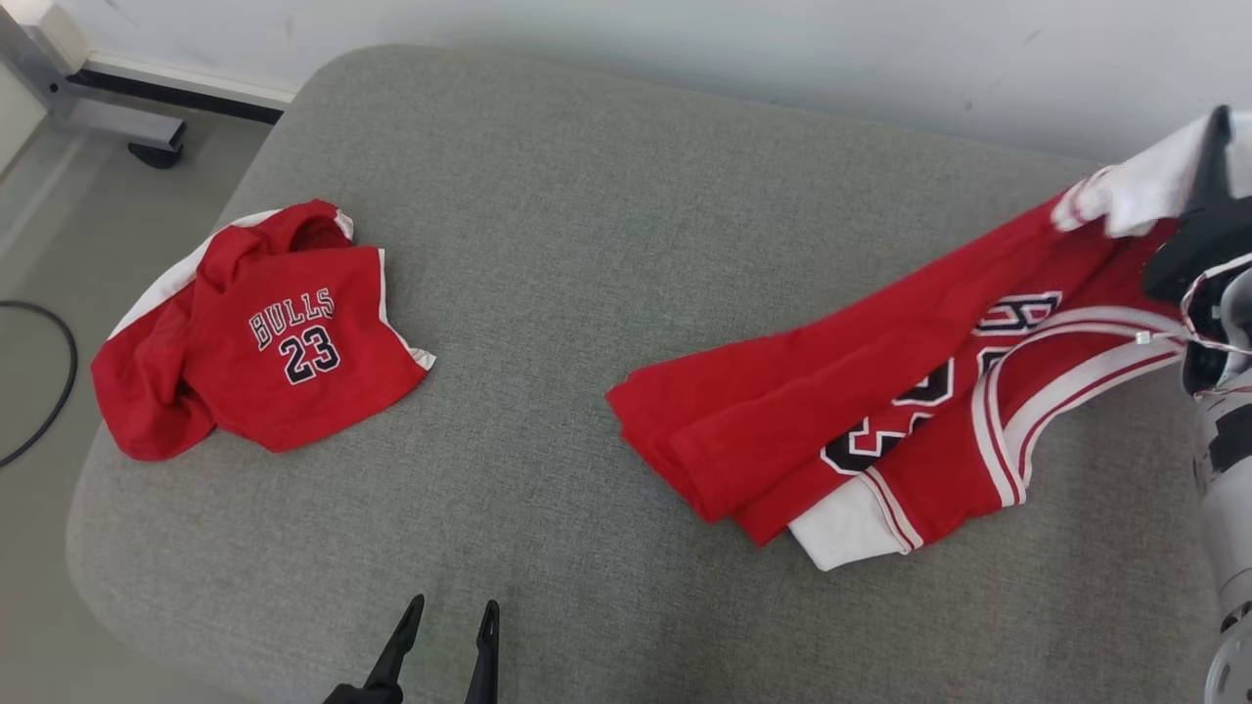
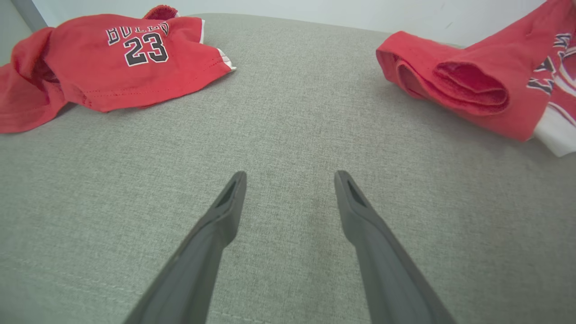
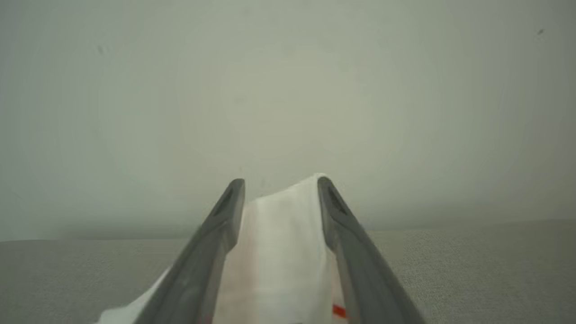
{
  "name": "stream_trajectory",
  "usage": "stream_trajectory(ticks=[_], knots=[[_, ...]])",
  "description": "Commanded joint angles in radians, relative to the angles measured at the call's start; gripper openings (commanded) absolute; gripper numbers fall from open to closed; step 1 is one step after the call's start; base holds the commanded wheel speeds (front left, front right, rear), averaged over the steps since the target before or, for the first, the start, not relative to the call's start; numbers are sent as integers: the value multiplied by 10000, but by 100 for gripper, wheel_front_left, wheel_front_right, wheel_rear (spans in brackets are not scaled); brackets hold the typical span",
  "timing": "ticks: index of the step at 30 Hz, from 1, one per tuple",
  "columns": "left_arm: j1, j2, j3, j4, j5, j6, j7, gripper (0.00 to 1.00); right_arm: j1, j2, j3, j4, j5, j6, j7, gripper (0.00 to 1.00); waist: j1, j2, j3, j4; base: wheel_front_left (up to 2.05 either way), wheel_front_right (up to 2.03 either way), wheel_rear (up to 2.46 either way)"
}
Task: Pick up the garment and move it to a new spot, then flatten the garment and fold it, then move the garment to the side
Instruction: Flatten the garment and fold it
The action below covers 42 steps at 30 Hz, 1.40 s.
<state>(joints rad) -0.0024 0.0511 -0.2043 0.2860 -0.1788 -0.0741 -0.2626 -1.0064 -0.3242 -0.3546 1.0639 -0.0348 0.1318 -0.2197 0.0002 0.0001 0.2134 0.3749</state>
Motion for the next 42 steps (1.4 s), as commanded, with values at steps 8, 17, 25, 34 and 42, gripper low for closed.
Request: stream_trajectory(ticks=[8,17,25,34,42], knots=[[-131,-9,17,-113,-58,88,-34,100,873,750,199,399,-264,-22,-449,100,-2,-1,-307,-768,0,0,0],[-121,-8,180,-194,37,4,-34,100,3585,1519,1567,-2452,902,-22,-464,100,-2,-1,-878,-1638,0,0,0],[-2,-6,252,-143,-41,-73,-34,100,6784,2121,2110,-4949,2080,-22,-465,100,-2,-1,-1392,-2413,0,0,0],[-669,-6,3,264,-444,-299,-34,100,8186,2491,2579,-5855,2422,-22,-453,100,-2,-1,-1213,-3378,0,0,0],[-1580,-2,-561,1418,-1398,-531,-34,100,8064,2479,2839,-6028,2521,-22,-453,100,-2,-1,-807,-4023,0,0,0]])
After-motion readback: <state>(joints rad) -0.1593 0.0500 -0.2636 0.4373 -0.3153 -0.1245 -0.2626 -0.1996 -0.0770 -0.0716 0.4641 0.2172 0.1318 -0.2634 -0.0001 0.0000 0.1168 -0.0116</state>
